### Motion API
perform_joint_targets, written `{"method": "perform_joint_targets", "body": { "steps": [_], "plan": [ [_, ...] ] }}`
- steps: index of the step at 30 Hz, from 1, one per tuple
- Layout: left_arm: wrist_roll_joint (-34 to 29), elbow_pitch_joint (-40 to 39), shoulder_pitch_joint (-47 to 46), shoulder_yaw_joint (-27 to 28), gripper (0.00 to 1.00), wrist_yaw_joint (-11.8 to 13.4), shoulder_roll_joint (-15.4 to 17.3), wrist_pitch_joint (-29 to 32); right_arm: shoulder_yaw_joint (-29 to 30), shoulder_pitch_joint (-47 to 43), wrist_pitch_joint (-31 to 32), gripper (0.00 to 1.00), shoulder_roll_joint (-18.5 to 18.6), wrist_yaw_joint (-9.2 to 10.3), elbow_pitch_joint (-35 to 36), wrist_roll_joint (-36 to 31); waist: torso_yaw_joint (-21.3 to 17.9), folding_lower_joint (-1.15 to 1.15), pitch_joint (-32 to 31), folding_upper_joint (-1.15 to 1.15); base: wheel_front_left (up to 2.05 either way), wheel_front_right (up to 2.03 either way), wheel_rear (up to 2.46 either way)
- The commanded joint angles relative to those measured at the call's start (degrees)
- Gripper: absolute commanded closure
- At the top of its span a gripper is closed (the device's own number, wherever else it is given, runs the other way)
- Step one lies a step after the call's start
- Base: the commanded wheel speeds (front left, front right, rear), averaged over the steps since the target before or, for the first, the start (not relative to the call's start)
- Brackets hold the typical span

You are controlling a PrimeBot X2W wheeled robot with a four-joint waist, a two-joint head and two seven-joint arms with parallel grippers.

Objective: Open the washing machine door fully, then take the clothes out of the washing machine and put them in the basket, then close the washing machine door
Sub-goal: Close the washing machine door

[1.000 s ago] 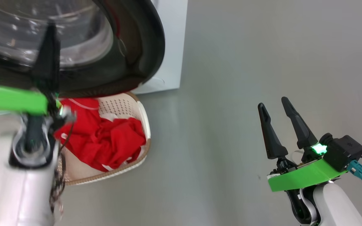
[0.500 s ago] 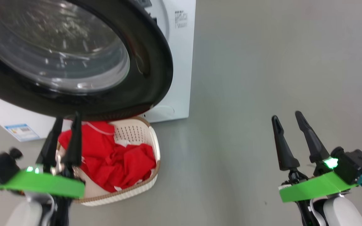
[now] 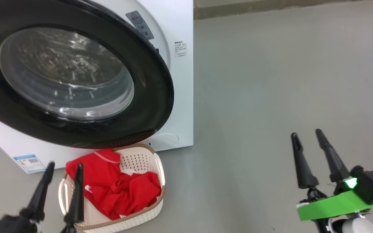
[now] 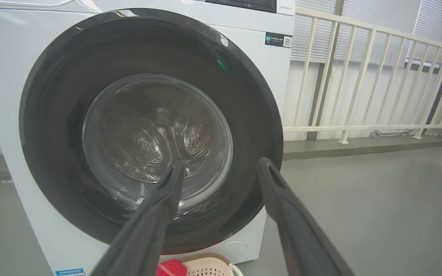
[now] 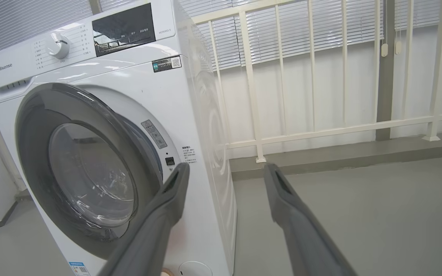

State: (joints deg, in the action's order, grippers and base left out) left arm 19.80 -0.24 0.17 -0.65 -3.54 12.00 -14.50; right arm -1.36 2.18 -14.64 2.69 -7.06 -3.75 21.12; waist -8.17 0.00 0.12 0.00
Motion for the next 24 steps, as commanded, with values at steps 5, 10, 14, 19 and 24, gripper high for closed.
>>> {"method": "perform_joint_targets", "body": {
  "steps": [5, 10, 14, 19, 24],
  "plan": [
    [-4.9, -2.6, 2.1, 3.6, 0.00, -0.7, -3.0, -0.5, 0.1, -1.4, -0.4, 0.00, 0.2, -0.43, 2.6, -0.4, 0.1, 0.00, -1.6, 0.00, 0.00, 0.00, 0.00],
    [-7.9, -2.0, 3.3, 4.3, 0.00, -1.9, -4.7, -0.5, 0.2, -2.3, -0.4, 0.00, 0.2, -0.43, 2.6, -0.4, 0.4, 0.00, -2.0, 0.00, 0.00, 0.00, 0.00],
    [-9.0, -1.8, 3.2, 5.0, 0.00, -2.5, -5.5, -0.5, -0.4, -2.4, -0.4, 0.00, 0.2, -0.43, 2.7, -0.5, 0.6, 0.00, -1.8, 0.00, 0.00, 0.00, 0.00],
    [-9.9, -1.6, 3.3, 5.6, 0.00, -3.1, -6.2, -0.5, -0.6, -2.5, -0.4, 0.00, 0.2, -0.43, 2.6, -0.4, 0.7, 0.00, -1.7, 0.00, 0.00, 0.00, 0.00],
    [-10.7, -1.5, 3.3, 6.1, 0.00, -3.4, -6.7, -0.5, -0.9, -2.6, -0.4, 0.00, 0.2, -0.43, 2.5, -0.4, 0.7, 0.00, -1.9, 0.00, 0.00, 0.00, 0.00]
  ]
}}
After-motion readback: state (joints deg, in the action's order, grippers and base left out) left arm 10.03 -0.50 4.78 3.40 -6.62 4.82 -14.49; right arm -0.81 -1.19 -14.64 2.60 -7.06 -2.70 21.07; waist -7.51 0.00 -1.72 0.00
